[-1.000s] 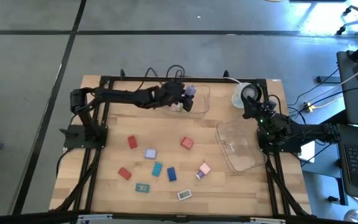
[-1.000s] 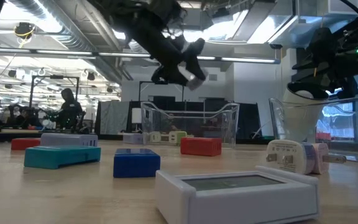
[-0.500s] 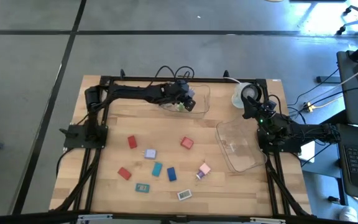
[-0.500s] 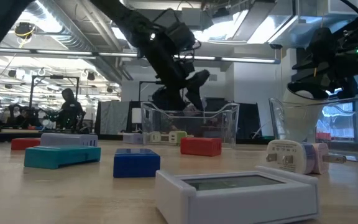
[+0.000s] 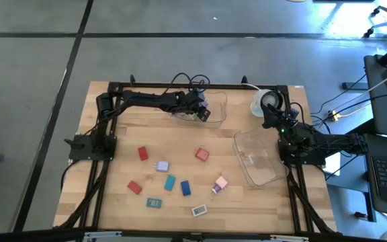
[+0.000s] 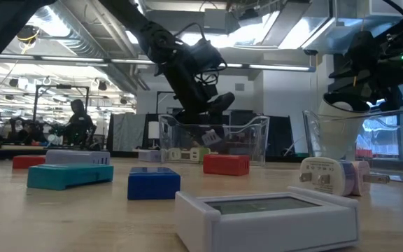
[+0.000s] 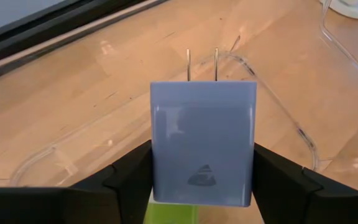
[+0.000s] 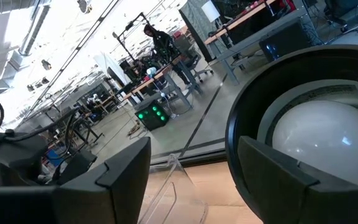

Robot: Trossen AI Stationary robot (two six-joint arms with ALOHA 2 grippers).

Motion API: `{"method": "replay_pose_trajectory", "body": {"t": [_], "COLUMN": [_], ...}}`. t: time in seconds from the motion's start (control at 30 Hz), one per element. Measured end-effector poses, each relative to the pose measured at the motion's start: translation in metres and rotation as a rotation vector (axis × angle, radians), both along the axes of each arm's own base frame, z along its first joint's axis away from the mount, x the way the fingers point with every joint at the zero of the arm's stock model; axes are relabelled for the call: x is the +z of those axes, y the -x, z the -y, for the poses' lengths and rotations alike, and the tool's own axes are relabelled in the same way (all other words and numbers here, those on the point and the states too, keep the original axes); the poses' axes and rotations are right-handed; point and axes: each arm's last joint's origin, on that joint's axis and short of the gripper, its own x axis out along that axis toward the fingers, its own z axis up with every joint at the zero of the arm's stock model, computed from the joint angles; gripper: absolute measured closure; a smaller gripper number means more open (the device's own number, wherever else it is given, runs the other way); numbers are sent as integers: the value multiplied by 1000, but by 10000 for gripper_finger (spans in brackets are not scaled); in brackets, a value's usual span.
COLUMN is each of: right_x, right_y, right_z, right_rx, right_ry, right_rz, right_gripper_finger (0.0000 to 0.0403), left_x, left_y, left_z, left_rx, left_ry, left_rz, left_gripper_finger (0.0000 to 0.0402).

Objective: Pick & Place Office items
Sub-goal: Put the top left large purple charger adapter into the top transparent bin, then put the top large purple charger adapter into the top transparent bin

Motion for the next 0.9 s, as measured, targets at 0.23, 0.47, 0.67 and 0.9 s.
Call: {"method": "replay_pose_trajectory", "body": {"t": [0.23,0.47,0.67,0.9], "right_x": [0,0,0,0], "right_y": [0,0,0,0], "right_z": [0,0,0,0], "right_rx": [0,0,0,0], "right_ry": [0,0,0,0], "right_rz": [0,0,0,0], "right_gripper_finger": [157,157,157,157], "left_x": [0,1,1,20], "left_y": [0,0,0,0], "left_z": [0,0,-1,-1], "left_rx": [10,21,15,-47], "left_ry": [8,47,63,2], "left_rz": [11,36,43,101], "left_gripper_finger": [164,162,151,130]}}
